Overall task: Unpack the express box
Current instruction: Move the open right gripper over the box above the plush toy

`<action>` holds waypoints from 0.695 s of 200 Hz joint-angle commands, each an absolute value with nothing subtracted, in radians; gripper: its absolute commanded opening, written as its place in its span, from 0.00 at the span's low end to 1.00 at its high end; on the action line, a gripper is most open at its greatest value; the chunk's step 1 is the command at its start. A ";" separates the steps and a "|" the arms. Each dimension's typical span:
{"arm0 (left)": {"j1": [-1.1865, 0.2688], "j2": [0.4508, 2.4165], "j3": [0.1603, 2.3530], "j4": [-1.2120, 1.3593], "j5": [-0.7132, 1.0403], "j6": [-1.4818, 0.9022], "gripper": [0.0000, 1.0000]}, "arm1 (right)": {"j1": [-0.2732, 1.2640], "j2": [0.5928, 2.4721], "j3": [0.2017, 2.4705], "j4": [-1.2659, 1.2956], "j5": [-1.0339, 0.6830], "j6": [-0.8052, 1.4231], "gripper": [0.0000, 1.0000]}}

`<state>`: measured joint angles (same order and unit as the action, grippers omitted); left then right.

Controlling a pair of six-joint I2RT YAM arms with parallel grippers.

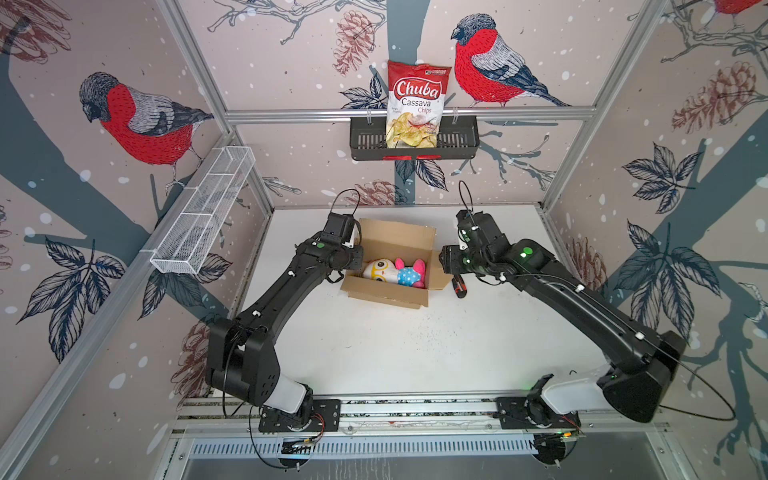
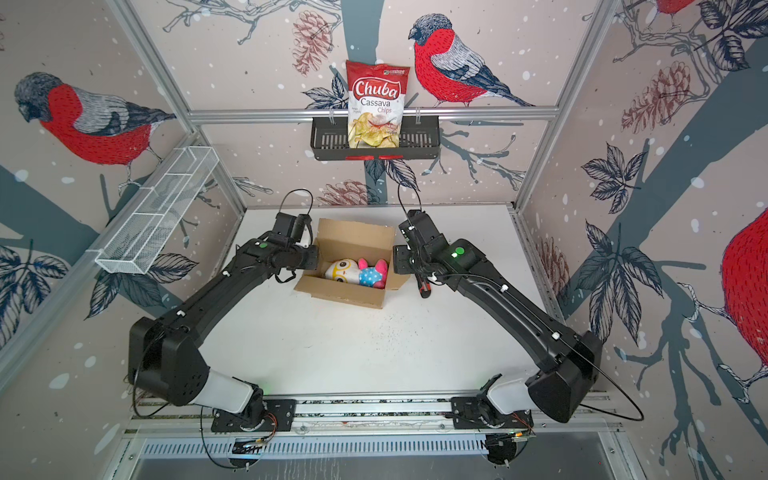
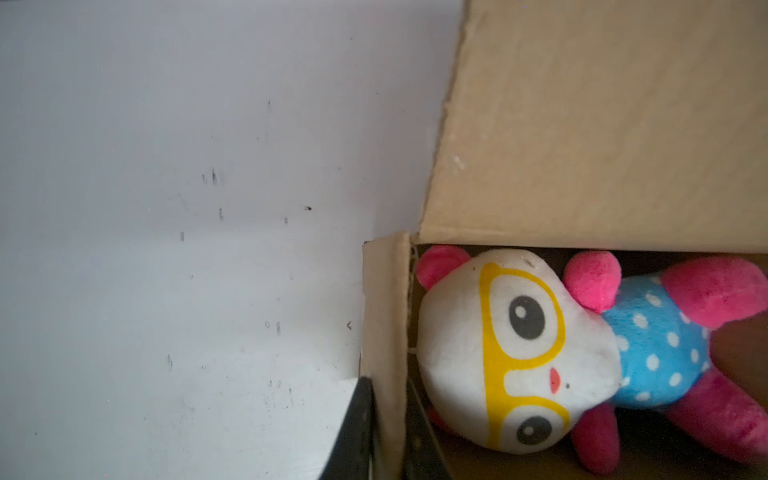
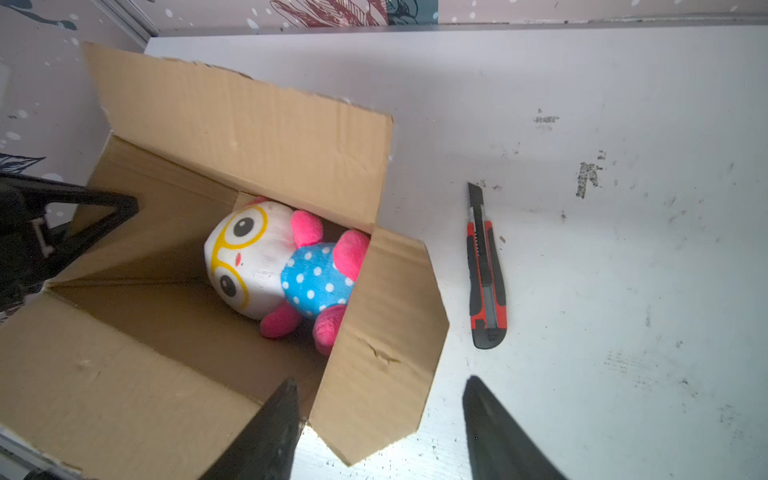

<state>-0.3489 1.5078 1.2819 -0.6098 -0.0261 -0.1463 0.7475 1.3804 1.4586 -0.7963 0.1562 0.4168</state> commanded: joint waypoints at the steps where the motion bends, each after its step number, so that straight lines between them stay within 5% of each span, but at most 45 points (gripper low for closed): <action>1: -0.348 1.524 1.298 -0.561 0.048 -0.050 0.13 | 0.752 1.363 1.488 -0.809 0.126 0.359 0.58; 109: -0.368 1.633 1.321 -0.518 0.230 0.051 0.17 | 0.852 1.640 1.640 -0.848 -0.014 0.207 0.52; 139: -0.368 1.649 1.333 -0.501 0.226 0.048 0.26 | 0.867 1.739 1.694 -0.883 -0.033 0.174 0.54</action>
